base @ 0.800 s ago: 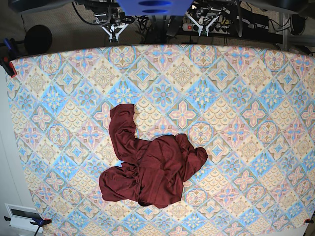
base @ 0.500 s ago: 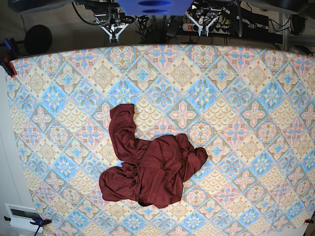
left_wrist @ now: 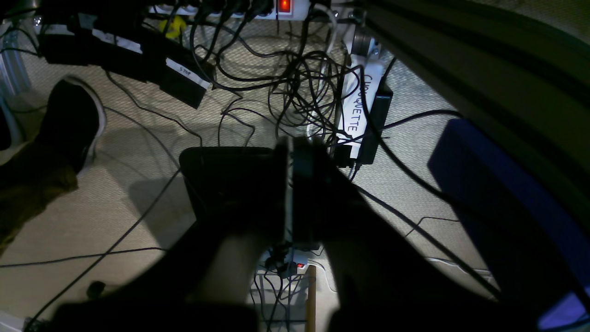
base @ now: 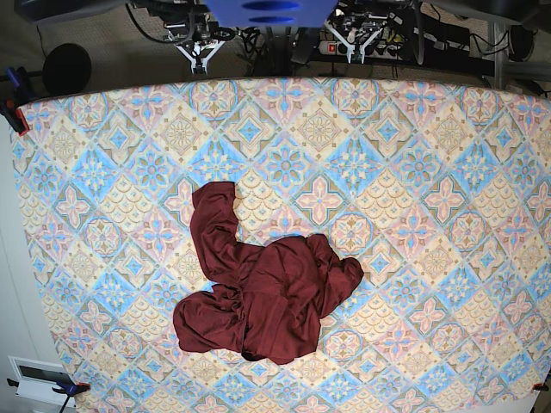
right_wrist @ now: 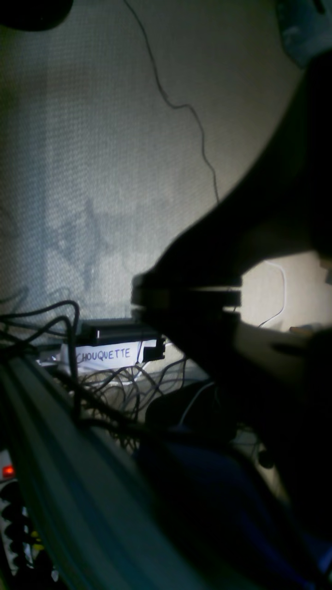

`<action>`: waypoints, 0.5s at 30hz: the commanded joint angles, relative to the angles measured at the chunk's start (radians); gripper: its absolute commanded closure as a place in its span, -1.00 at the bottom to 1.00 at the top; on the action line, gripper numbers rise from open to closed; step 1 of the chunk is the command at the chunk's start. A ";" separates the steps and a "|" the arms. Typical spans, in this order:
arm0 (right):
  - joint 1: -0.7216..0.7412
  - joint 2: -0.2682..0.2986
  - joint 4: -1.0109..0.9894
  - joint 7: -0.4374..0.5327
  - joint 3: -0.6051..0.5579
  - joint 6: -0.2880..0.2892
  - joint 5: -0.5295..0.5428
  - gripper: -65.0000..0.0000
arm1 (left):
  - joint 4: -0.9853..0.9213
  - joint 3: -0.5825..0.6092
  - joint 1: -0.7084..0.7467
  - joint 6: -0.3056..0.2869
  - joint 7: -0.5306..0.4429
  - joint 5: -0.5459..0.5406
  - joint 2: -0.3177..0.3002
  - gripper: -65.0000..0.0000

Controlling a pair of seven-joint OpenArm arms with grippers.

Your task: Layout the t-shirt on the table in an organized manner, then fold the t-shirt properly

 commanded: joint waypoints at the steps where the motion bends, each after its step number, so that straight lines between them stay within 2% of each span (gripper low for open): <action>1: -0.002 0.028 0.006 0.005 0.001 -0.006 0.000 1.00 | 0.000 -0.001 0.014 0.001 0.004 0.005 -0.008 0.99; 7: -0.094 0.076 0.081 0.005 0.001 -0.006 0.000 1.00 | 0.044 0.002 0.078 0.001 0.004 0.005 -0.043 0.99; 10: -0.189 0.077 0.196 0.004 0.003 -0.006 0.000 1.00 | 0.175 0.004 0.178 0.001 0.010 0.005 -0.072 0.99; 13: -0.268 0.079 0.296 -0.039 0.003 -0.005 0.000 1.00 | 0.311 0.004 0.275 0.001 0.011 0.005 -0.095 0.99; 15: -0.309 0.108 0.381 -0.056 0.003 -0.003 0.000 1.00 | 0.400 0.004 0.339 0.001 0.011 0.005 -0.111 0.99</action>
